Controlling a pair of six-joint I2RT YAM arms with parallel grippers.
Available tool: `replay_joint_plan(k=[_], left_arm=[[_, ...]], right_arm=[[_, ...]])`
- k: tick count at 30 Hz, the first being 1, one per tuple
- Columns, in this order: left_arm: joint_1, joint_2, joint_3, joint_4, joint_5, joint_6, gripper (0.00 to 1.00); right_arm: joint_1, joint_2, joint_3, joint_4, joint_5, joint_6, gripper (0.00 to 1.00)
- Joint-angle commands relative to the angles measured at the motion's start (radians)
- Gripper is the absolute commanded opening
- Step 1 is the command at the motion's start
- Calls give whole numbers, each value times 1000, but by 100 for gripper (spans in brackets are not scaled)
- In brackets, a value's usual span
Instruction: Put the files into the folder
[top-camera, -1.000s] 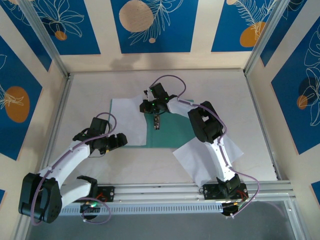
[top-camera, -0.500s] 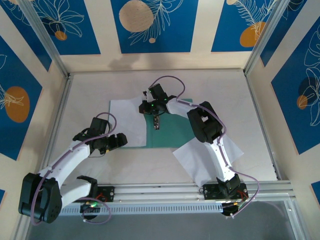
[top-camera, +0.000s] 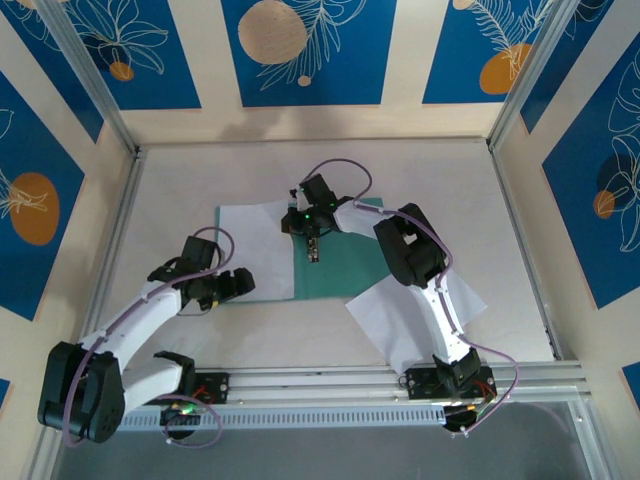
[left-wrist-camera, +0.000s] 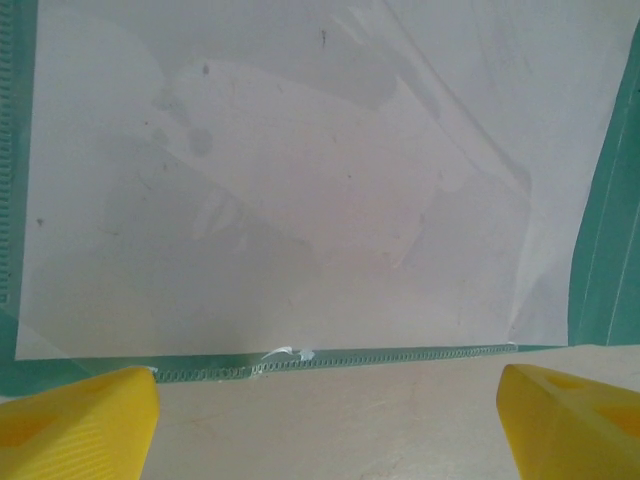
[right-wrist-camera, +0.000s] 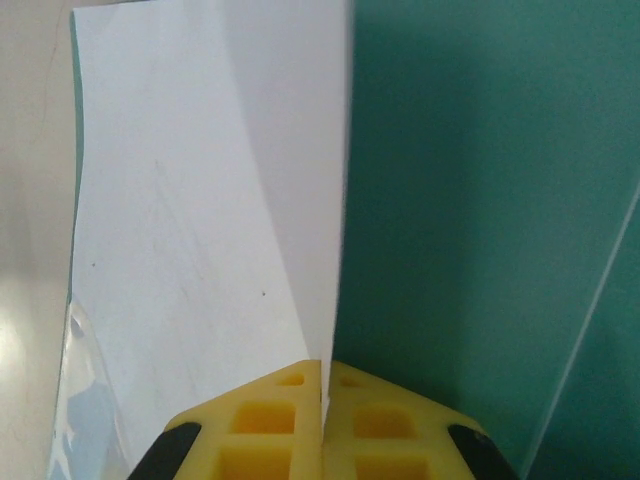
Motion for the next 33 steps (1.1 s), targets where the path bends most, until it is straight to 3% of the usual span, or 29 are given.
replay_joint_plan(k=[1,18,33], left_arm=[[14,15,-13,20,-12,18,88],[15,35,-15,21,-49,17,88],[15,60,-12,29,-53,18,88]], right_arm=[[8,-54,-15,-4,7,8,0],[10,16,93,-37,-17,-38,0],[16,-6,39,-27,-23,0,0]])
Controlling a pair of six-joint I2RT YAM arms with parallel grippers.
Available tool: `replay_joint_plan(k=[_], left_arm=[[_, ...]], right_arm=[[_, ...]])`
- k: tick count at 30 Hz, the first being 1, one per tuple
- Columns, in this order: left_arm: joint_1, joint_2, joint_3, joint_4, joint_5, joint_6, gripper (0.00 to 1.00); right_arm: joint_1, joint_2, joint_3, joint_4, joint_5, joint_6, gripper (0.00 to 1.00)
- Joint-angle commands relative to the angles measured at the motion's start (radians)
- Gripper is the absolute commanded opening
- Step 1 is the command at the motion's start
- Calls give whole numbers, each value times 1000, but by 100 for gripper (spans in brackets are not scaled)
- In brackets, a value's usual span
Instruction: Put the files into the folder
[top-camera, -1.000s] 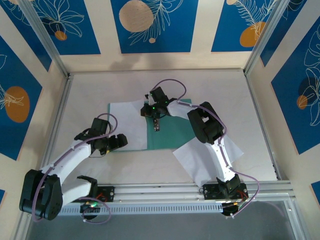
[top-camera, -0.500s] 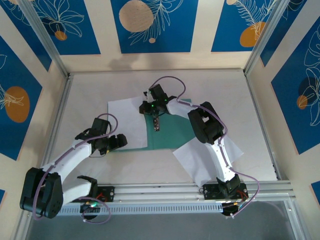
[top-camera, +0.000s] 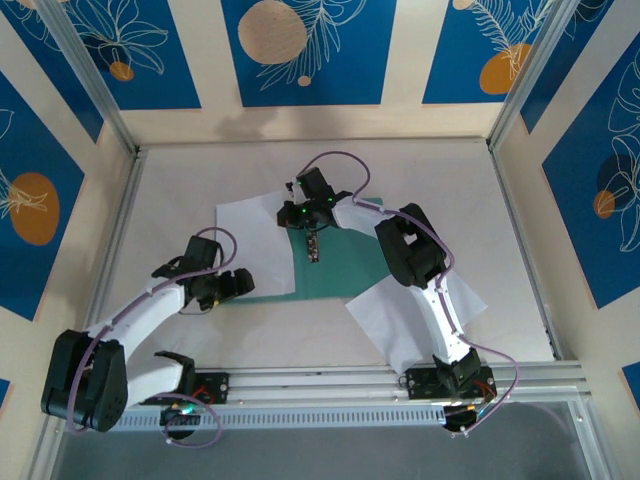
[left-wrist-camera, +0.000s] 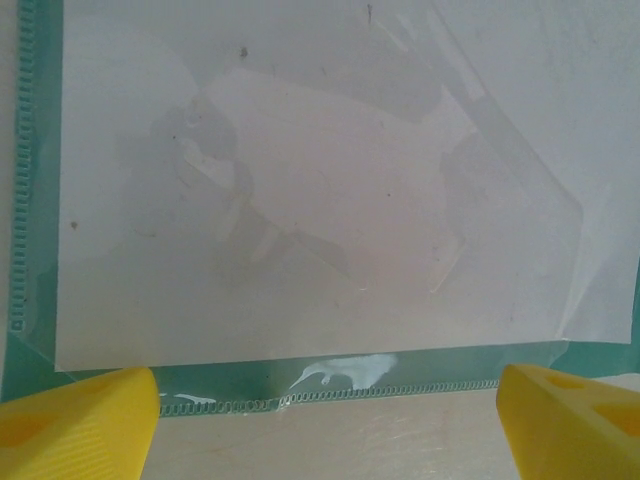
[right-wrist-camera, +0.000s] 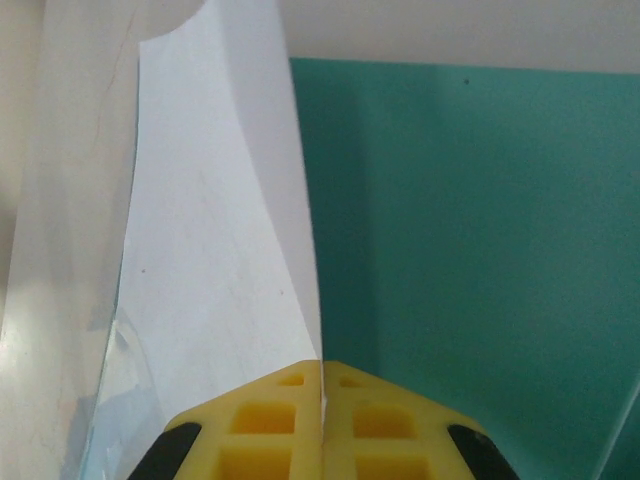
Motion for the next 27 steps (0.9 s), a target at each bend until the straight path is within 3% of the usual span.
replay_joint_plan(k=[1,11,20,27], left_arm=[[15,5,-8,1,-19,17,88],[16,5,-15,6,-24,19,88],[15,-2,19,-15,-35,29,88],[16,6,82,-44,-64,54,88]], right_arm=[[11,-9,-24,-4,-25,13,0],[13,-18,-24,-5,-18,10,0],[-4,-71,28,-88,-29,-36,35],[-44,-235,8,-230,-4,-104,44]])
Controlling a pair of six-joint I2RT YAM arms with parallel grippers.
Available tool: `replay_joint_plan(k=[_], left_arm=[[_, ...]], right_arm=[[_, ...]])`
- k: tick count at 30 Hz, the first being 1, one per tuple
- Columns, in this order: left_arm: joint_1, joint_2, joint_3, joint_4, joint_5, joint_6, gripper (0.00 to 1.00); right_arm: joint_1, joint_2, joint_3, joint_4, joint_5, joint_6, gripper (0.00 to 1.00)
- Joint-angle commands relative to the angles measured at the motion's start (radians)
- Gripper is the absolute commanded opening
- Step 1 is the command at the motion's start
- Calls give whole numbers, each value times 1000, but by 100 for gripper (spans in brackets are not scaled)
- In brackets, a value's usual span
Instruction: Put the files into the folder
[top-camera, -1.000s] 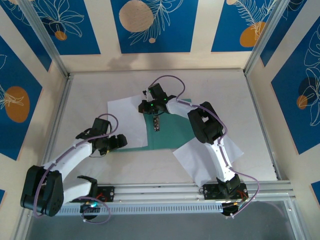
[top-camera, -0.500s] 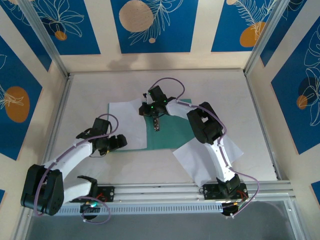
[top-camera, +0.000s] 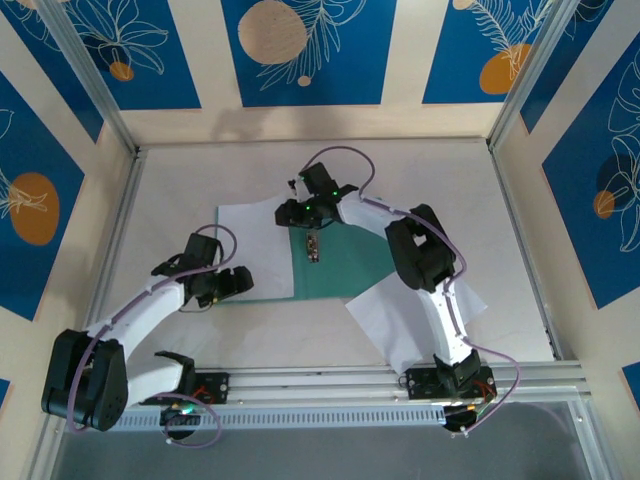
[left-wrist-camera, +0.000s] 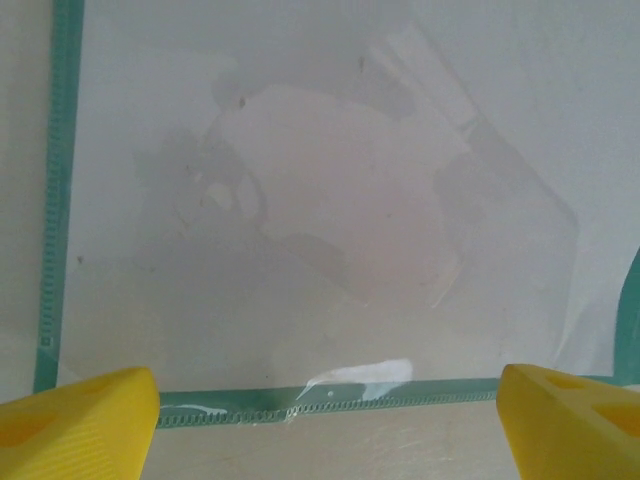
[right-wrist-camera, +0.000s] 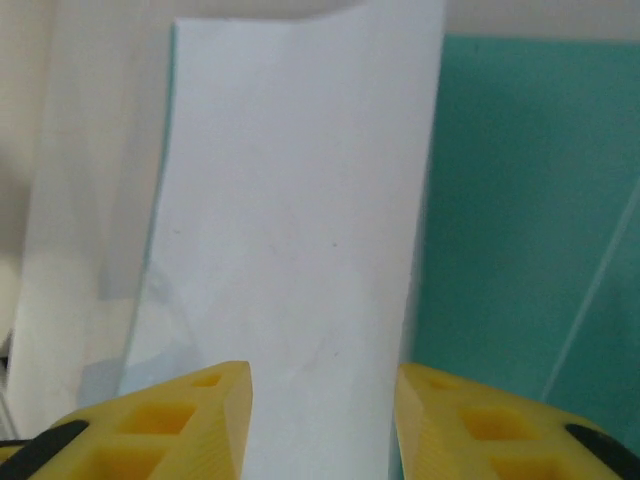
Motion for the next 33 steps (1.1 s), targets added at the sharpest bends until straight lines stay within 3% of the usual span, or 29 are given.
replay_joint_plan(k=[1,8,15,22,33], left_arm=[[14,6,55,-30,-34,34,88],[8,62,154,-11,-6,56,88],[-38,209,304,17,-8,96,88],[-124,433,516,-54,-139,154,88],[-132,706,709,-131,-221,190,86]], right_arm=[[-35,-148,-12,-80,7,-53,47],[-97,-341,-261,-49,59,-33,50],[-141,-396,-477,3,145,70,48],[-134,-388,-524,-55,238,119,48],[-94,-347,-525,-107,316,152,48]])
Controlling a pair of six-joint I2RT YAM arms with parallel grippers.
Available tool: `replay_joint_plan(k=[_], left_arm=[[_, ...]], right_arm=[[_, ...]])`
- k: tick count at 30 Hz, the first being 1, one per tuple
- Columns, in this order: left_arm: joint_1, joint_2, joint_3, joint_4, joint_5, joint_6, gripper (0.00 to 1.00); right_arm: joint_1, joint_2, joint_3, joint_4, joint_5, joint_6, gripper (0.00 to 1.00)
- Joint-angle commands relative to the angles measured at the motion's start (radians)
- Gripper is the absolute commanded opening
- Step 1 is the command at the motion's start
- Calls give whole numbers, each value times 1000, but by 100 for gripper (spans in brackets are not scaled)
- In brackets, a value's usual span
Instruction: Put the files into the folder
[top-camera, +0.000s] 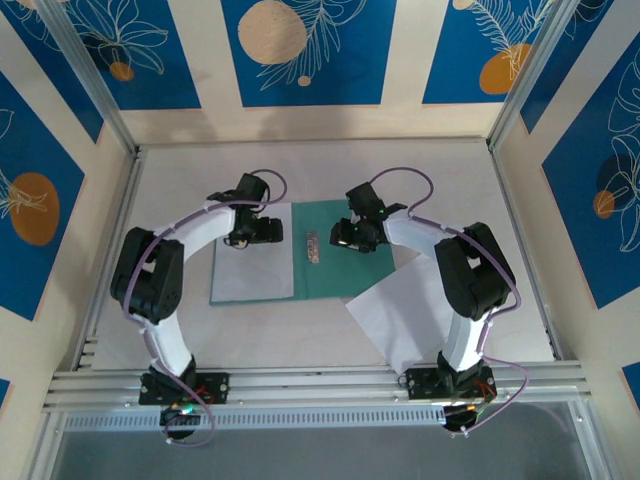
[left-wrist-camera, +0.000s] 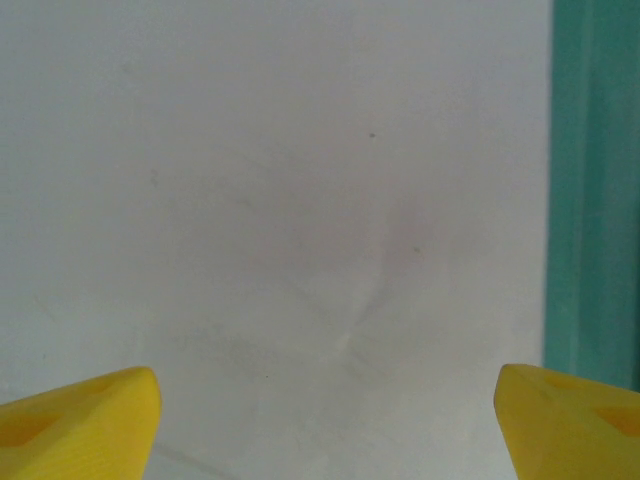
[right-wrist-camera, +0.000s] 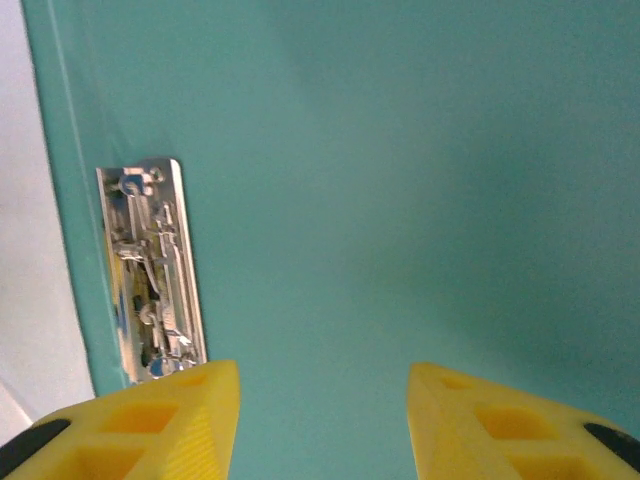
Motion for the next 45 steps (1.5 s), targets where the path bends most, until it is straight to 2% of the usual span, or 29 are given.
replay_joint_plan(k=[1,13,45], left_arm=[[-6,40,42,-60,-48,35,86],[-53,119,103,-100,-134,94,90],[-18,141,80,-89,-137,10,90]], right_arm=[[10,24,-3,-32,31,29,48],[43,65,-3,-50,43,77,48],[67,73,-64,-22,36,133,46]])
